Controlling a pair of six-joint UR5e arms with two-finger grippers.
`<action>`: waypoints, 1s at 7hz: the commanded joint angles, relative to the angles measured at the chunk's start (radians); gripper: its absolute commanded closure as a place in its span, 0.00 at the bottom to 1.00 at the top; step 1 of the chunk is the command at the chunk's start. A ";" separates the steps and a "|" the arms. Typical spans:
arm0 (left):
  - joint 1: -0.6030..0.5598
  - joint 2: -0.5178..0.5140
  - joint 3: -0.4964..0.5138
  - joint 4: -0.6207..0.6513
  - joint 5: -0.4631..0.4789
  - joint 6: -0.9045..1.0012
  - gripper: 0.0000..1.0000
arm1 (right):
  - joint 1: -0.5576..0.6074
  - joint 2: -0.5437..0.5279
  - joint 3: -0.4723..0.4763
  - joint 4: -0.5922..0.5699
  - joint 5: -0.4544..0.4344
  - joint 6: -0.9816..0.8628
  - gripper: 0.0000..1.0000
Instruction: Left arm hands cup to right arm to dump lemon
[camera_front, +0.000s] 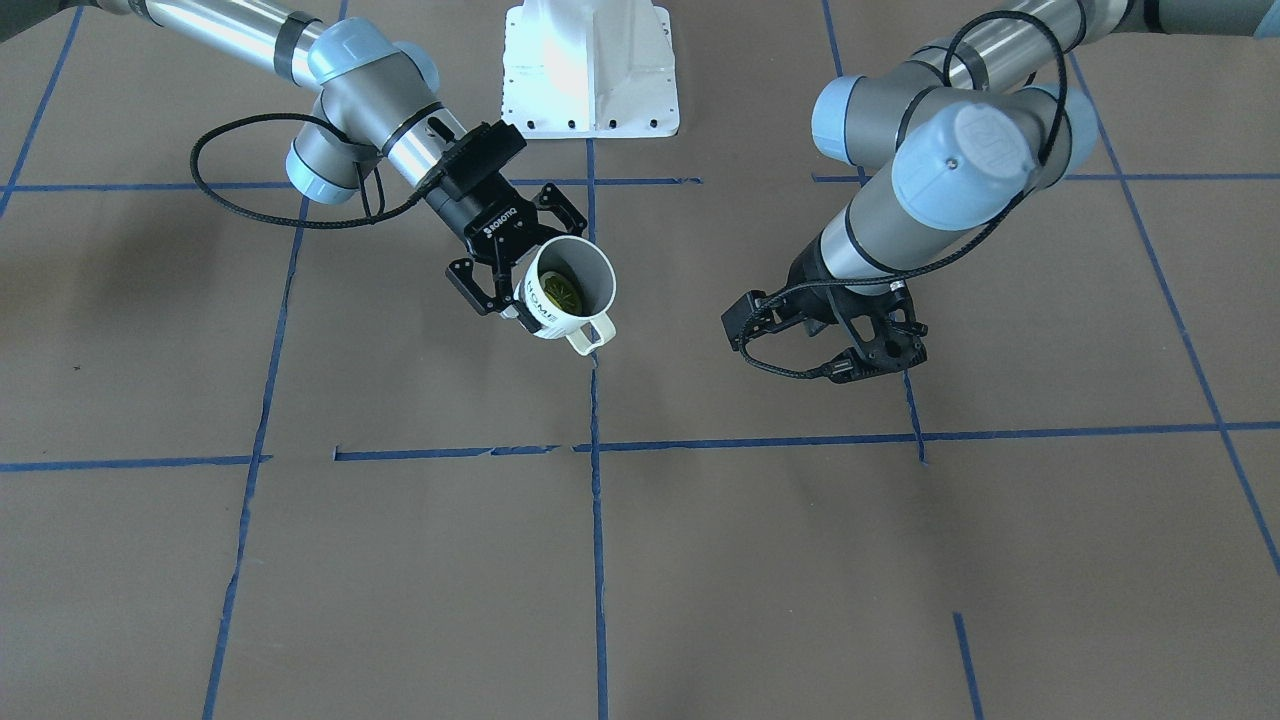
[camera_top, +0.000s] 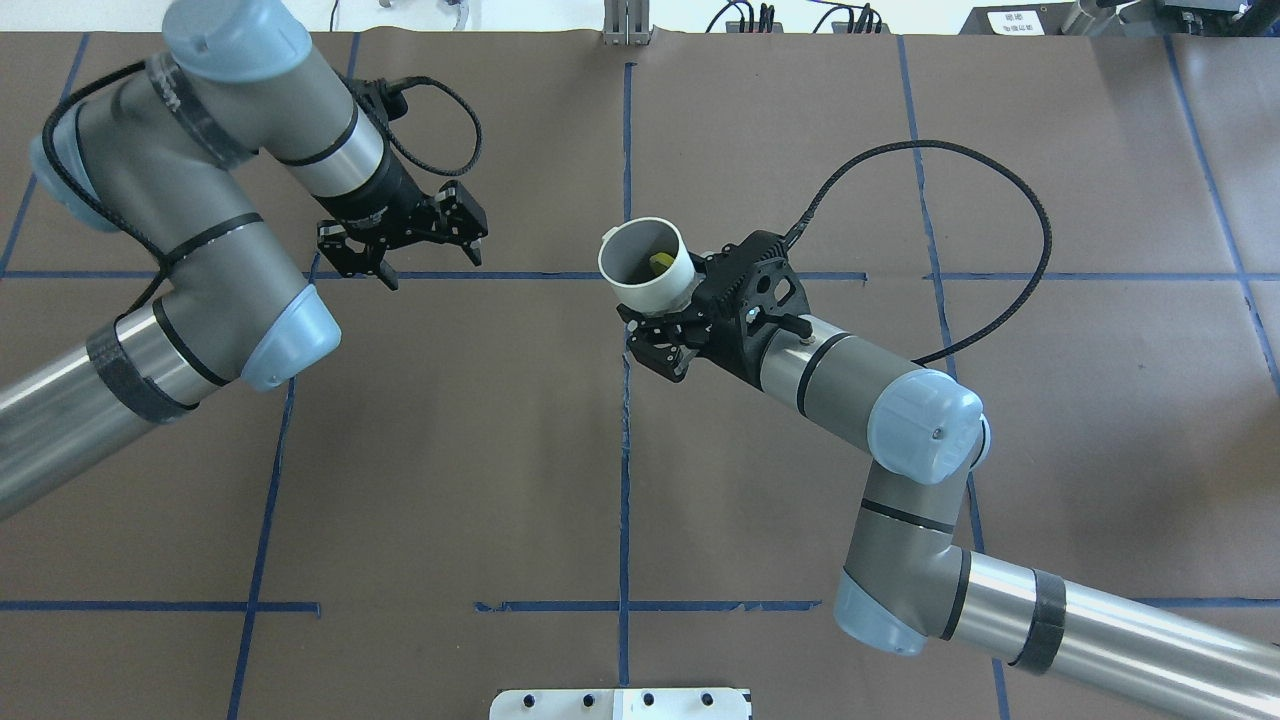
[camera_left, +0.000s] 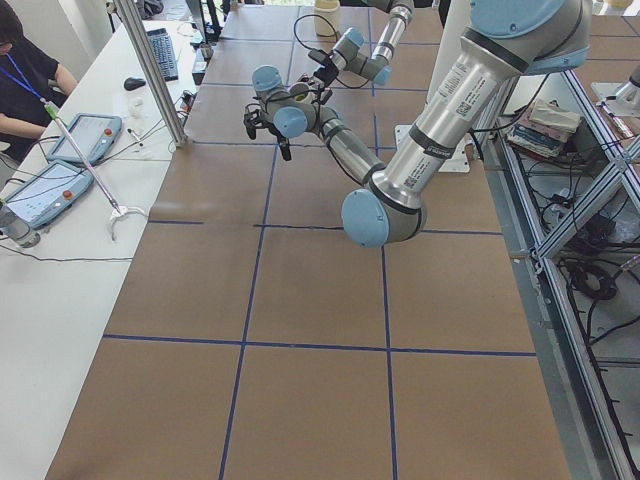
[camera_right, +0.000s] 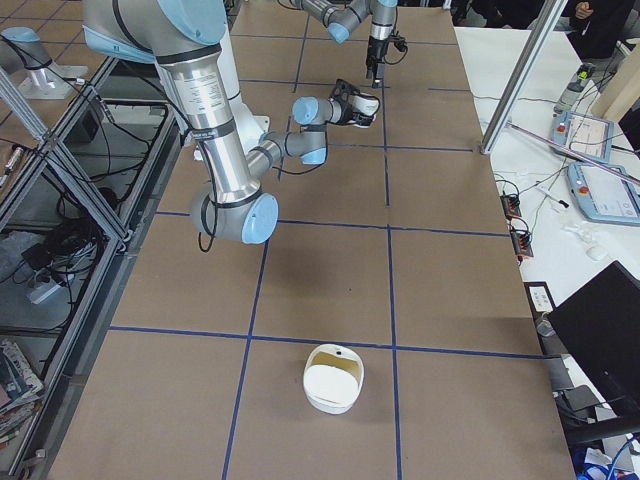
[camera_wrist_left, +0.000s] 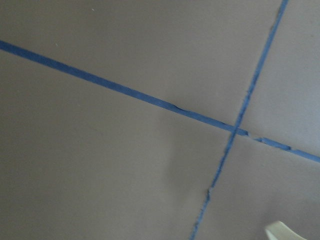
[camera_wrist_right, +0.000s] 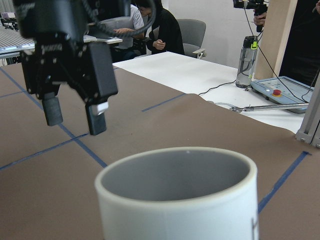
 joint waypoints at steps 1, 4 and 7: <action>0.014 0.089 -0.009 0.003 0.099 0.340 0.00 | 0.099 -0.072 0.001 0.002 0.001 0.057 0.87; -0.024 0.125 -0.017 0.004 0.086 0.402 0.00 | 0.322 -0.241 0.036 0.028 0.044 0.139 0.85; -0.038 0.126 -0.019 0.007 0.047 0.400 0.00 | 0.410 -0.540 0.049 0.279 0.049 0.250 0.86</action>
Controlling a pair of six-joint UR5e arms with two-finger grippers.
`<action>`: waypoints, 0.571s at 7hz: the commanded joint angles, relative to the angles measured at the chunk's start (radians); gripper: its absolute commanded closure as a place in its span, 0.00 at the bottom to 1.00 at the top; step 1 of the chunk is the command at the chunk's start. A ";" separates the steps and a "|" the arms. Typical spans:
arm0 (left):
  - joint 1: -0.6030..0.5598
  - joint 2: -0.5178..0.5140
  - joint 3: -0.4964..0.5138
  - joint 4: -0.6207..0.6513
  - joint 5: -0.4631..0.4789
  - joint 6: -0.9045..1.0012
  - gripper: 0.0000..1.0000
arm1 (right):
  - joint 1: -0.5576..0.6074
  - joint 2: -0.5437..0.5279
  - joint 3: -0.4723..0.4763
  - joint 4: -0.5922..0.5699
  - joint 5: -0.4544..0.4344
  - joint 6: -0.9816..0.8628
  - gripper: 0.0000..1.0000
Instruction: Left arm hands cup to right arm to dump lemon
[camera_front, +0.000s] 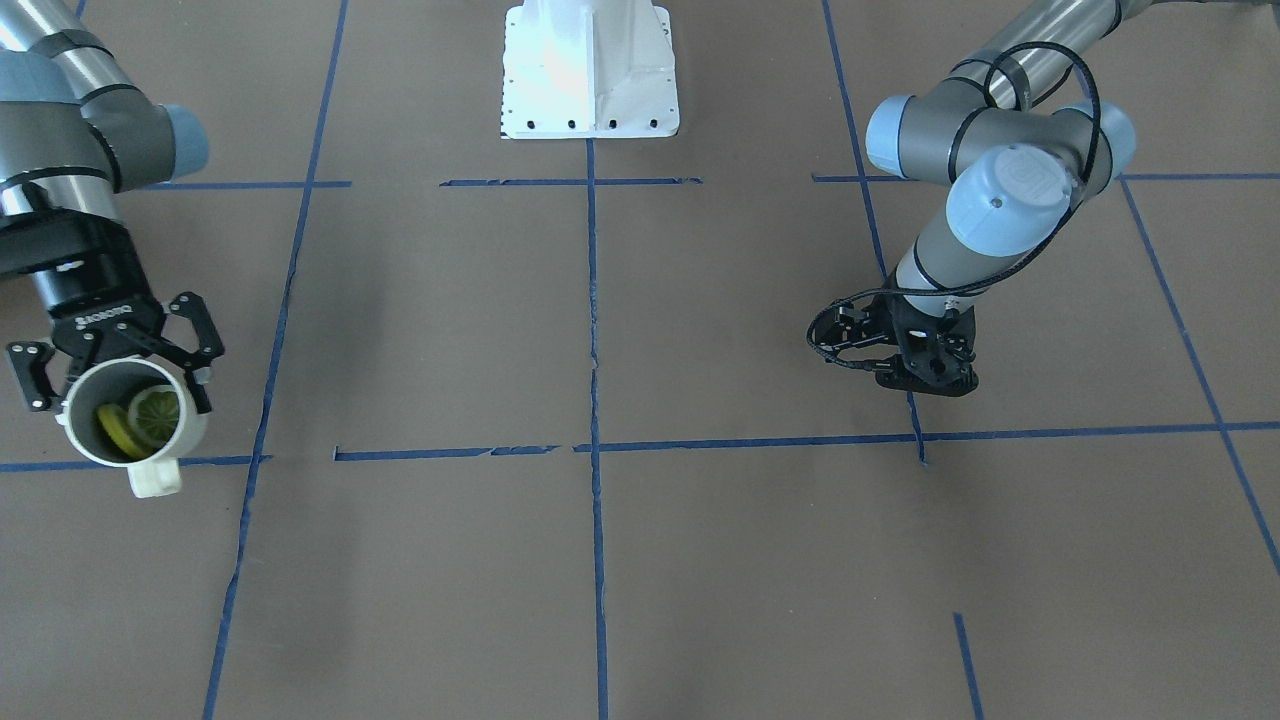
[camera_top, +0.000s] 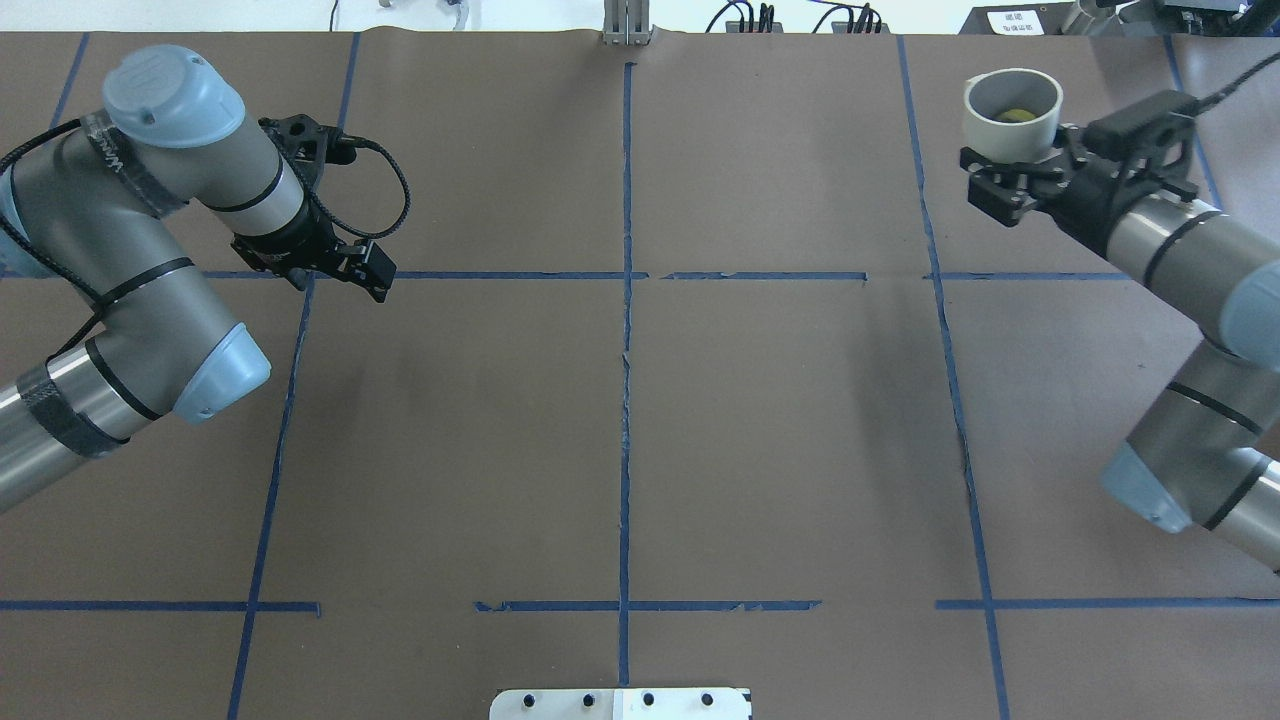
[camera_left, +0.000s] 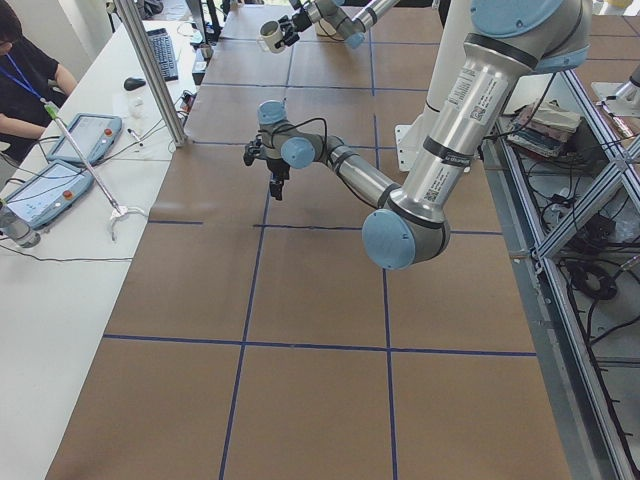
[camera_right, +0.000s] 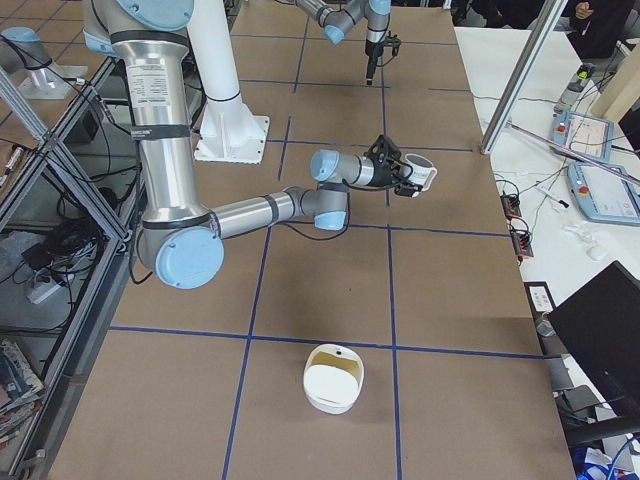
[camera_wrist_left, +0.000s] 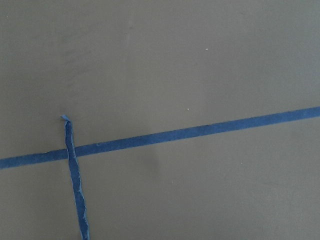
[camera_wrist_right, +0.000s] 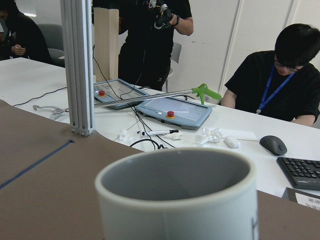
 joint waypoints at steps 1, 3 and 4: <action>-0.008 0.001 0.000 0.001 -0.019 -0.001 0.00 | 0.025 -0.218 0.003 0.185 0.005 0.104 0.85; -0.007 0.001 0.000 0.001 -0.019 -0.008 0.00 | 0.052 -0.389 -0.011 0.349 0.005 0.112 0.86; -0.007 0.001 0.000 0.001 -0.019 -0.008 0.00 | 0.058 -0.441 -0.032 0.434 0.005 0.147 0.86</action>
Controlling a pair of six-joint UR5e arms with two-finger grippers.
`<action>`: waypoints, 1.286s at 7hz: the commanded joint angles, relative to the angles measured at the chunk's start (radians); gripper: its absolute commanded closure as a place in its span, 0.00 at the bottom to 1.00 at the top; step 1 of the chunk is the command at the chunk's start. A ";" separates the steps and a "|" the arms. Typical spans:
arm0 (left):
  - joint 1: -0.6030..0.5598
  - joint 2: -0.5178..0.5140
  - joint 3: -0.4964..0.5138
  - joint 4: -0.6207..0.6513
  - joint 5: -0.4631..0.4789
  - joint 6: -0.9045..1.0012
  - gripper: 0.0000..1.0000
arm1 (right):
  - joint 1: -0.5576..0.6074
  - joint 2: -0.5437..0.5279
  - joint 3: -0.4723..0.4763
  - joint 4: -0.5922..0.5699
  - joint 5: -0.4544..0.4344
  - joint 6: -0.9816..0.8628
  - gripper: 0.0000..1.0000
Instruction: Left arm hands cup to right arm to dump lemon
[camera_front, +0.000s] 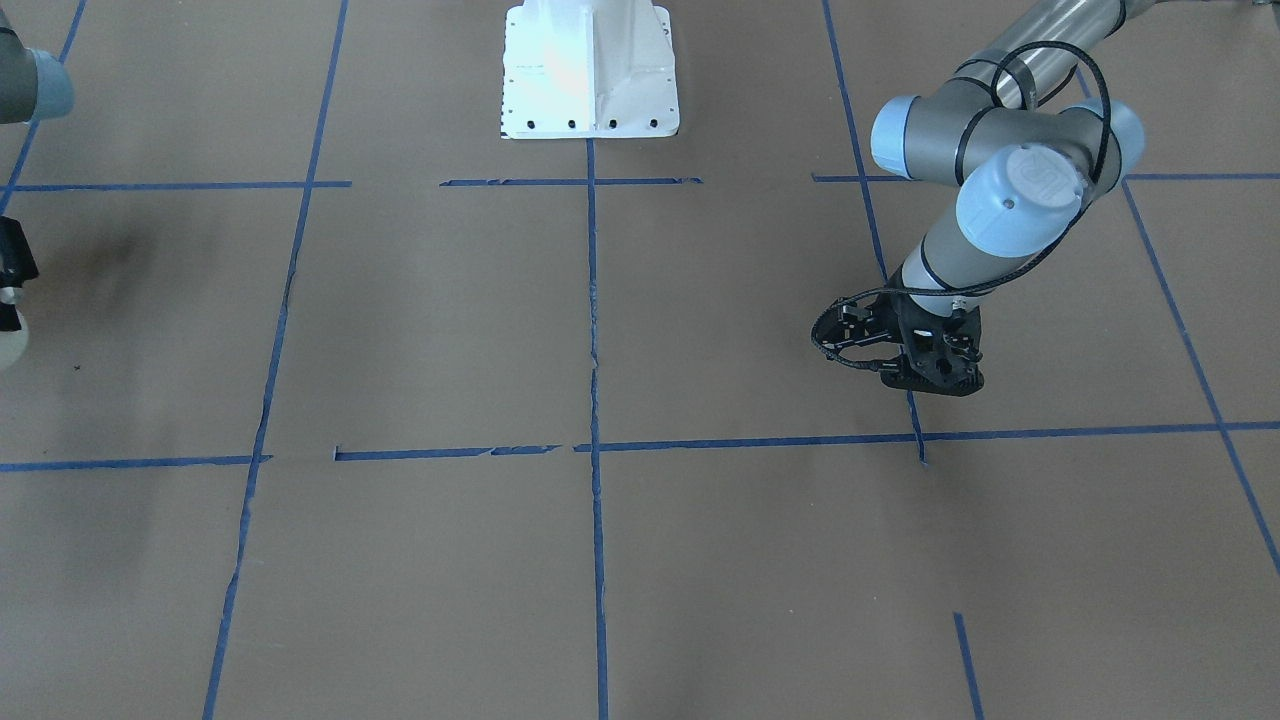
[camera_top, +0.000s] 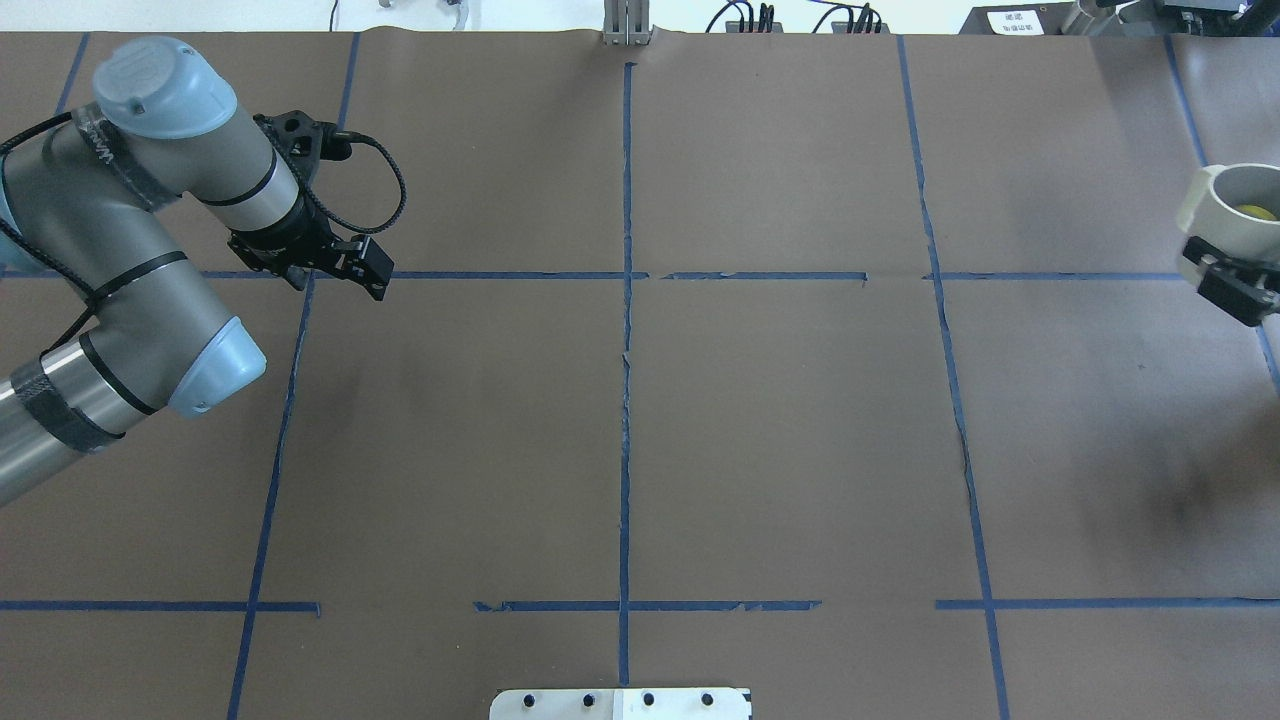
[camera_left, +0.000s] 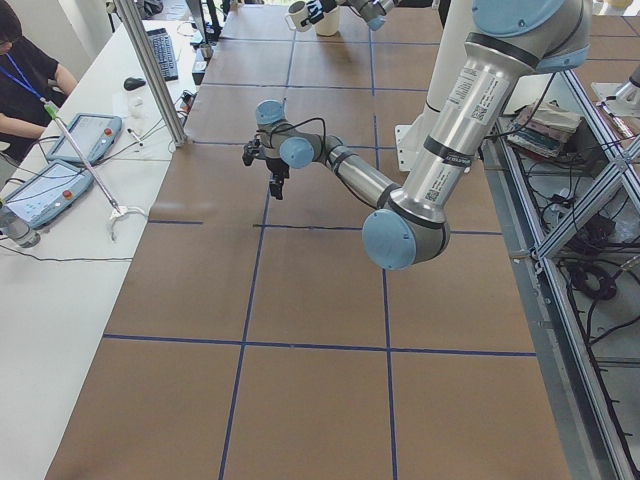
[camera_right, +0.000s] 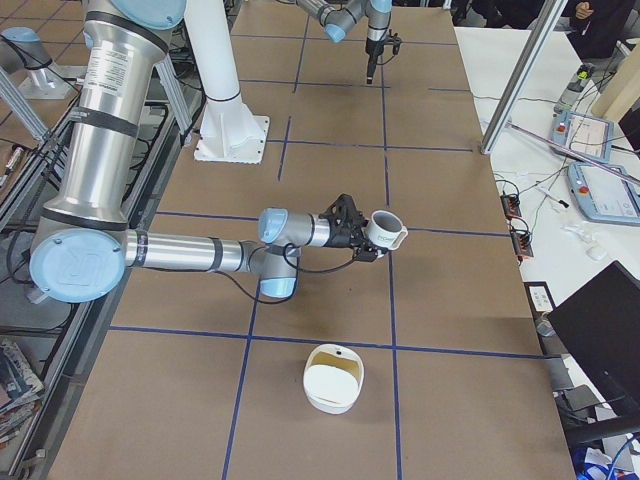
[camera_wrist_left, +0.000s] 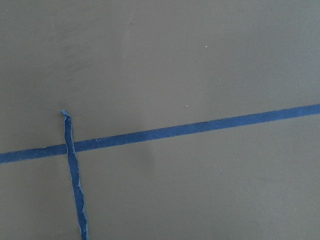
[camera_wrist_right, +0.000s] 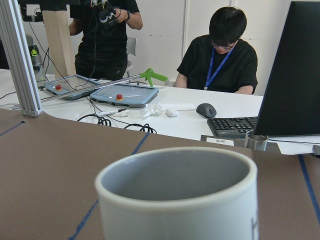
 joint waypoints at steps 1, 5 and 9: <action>0.000 -0.002 0.000 0.000 0.000 -0.003 0.00 | 0.013 -0.094 -0.108 0.267 0.000 0.149 0.86; 0.000 -0.003 0.000 0.000 0.000 -0.006 0.00 | 0.017 -0.079 -0.382 0.654 -0.007 0.592 0.85; 0.000 -0.006 -0.003 0.000 0.000 -0.007 0.00 | 0.094 -0.064 -0.399 0.684 -0.014 1.063 0.84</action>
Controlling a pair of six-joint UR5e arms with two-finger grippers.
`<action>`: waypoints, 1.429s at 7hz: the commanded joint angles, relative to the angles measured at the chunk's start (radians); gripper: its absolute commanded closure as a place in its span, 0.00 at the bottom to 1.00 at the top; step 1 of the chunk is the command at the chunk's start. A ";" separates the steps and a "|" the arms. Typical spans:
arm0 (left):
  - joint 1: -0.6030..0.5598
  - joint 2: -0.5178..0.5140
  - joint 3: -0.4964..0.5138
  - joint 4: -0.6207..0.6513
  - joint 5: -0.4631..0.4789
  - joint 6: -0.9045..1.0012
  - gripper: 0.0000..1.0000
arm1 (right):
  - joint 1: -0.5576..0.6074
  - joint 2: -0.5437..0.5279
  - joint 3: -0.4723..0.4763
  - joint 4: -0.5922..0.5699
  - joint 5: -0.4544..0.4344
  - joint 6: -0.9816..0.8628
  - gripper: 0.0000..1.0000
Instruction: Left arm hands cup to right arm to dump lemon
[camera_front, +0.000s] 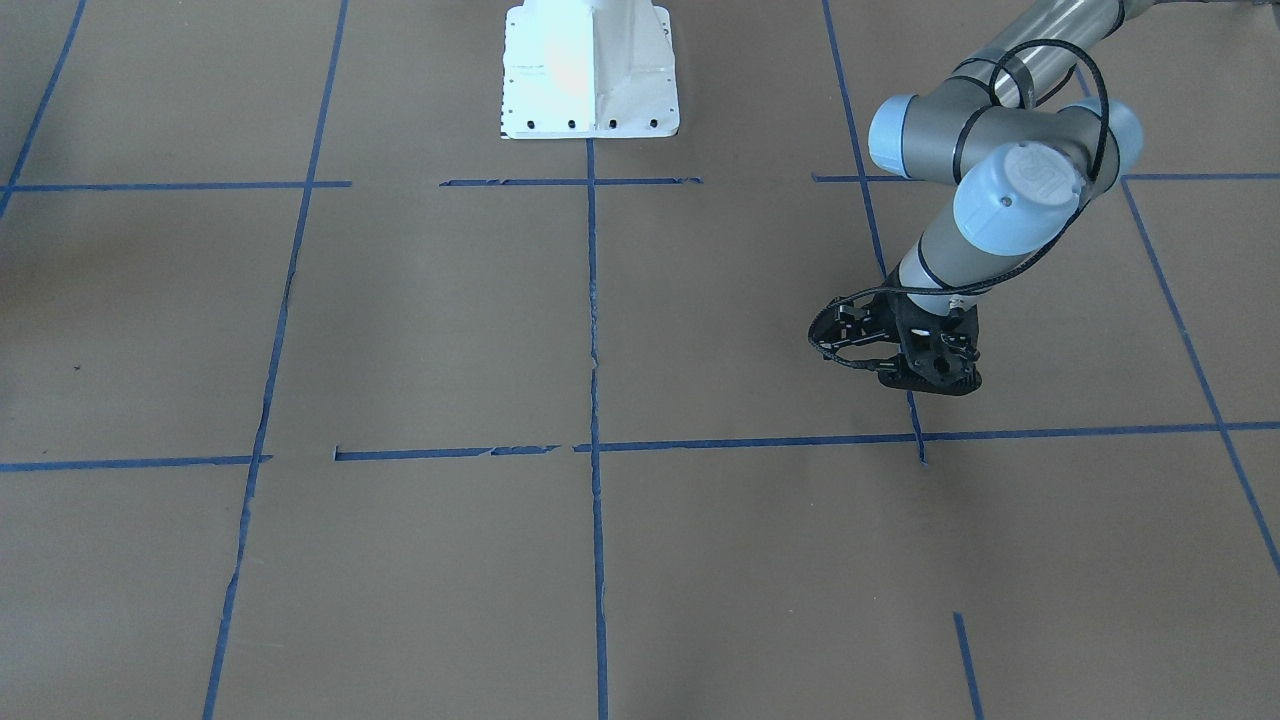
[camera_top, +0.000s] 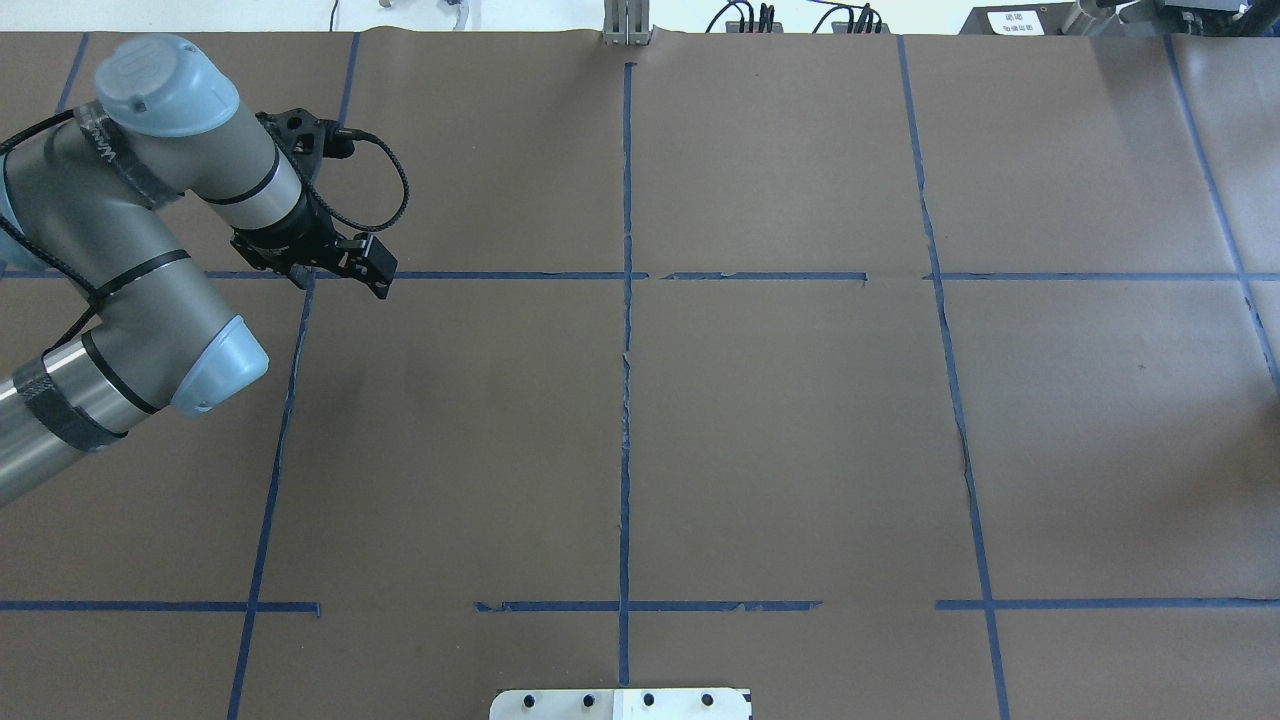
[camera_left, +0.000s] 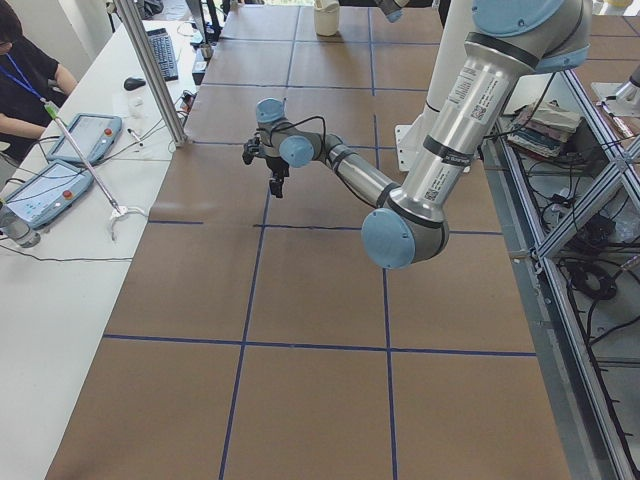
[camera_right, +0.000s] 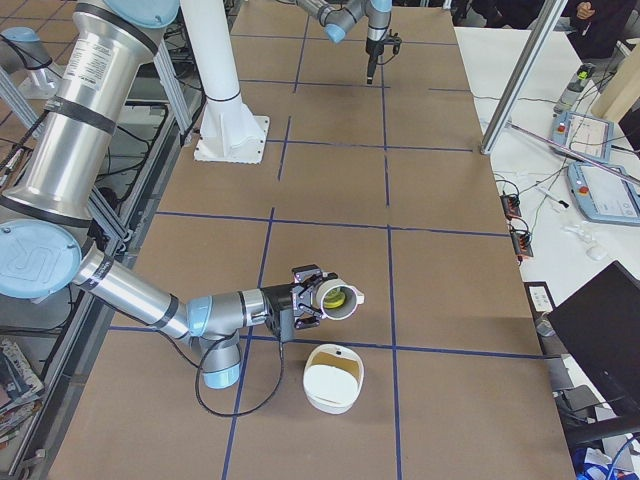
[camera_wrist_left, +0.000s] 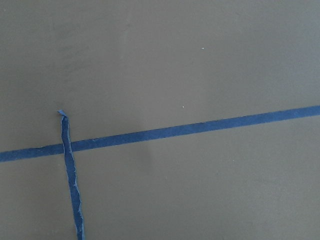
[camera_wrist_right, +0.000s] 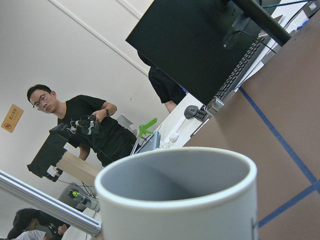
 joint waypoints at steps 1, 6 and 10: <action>0.000 0.000 -0.004 0.000 0.000 -0.002 0.00 | 0.064 0.002 -0.001 0.006 0.000 0.246 0.84; 0.000 -0.002 -0.012 0.003 0.000 -0.002 0.00 | 0.138 0.088 -0.147 0.207 -0.030 0.756 0.84; -0.002 -0.002 -0.023 0.011 0.000 -0.002 0.00 | 0.222 0.089 -0.147 0.210 -0.030 1.072 0.85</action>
